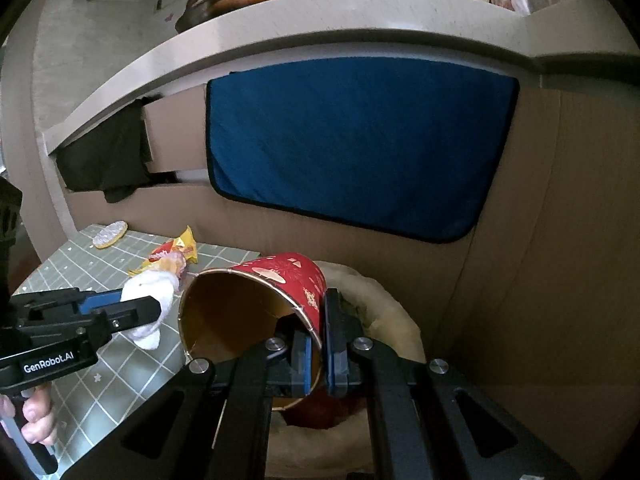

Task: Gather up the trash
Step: 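Carry the tissue and red cup over the trash bin and open both tools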

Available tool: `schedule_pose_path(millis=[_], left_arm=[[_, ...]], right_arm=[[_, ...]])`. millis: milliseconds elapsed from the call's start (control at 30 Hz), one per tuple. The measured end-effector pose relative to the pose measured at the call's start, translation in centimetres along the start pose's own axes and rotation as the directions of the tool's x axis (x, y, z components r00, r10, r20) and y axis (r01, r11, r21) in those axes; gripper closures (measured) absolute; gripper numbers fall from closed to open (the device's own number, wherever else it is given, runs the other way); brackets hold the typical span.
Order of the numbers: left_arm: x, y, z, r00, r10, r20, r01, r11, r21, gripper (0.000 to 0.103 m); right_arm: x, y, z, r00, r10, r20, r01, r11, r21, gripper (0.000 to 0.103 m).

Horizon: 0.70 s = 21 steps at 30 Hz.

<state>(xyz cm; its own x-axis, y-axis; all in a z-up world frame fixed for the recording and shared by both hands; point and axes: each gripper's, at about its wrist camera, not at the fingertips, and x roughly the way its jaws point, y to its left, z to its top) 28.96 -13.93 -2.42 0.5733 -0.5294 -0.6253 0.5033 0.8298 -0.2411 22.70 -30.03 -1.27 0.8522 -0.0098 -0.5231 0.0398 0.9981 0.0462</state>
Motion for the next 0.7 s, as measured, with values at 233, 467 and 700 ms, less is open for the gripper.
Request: schedule_pose_path(millis=[233, 467, 700], left_arm=[[1.8, 0.6, 0.1, 0.998, -0.053, -0.045, 0.051, 0.998, -0.034, 0.079], [2.9, 1.8, 0.5, 0.983, -0.168, -0.068, 0.161, 0.982, -0.098, 0.064], [2.1, 3.9, 0.4, 0.979, -0.195, -0.052, 0.182, 0.964, -0.196, 0.06]], right_arm=[[1.0, -0.2, -0.2, 1.0, -0.01, -0.025, 0.01, 1.0, 0.009, 0.098], [2.2, -0.8, -0.7, 0.998, -0.024, -0.065, 0.027, 0.999, 0.045, 0.094], [3.0, -0.3, -1.4, 0.993, -0.05, -0.108, 0.055, 0.998, 0.038, 0.061]])
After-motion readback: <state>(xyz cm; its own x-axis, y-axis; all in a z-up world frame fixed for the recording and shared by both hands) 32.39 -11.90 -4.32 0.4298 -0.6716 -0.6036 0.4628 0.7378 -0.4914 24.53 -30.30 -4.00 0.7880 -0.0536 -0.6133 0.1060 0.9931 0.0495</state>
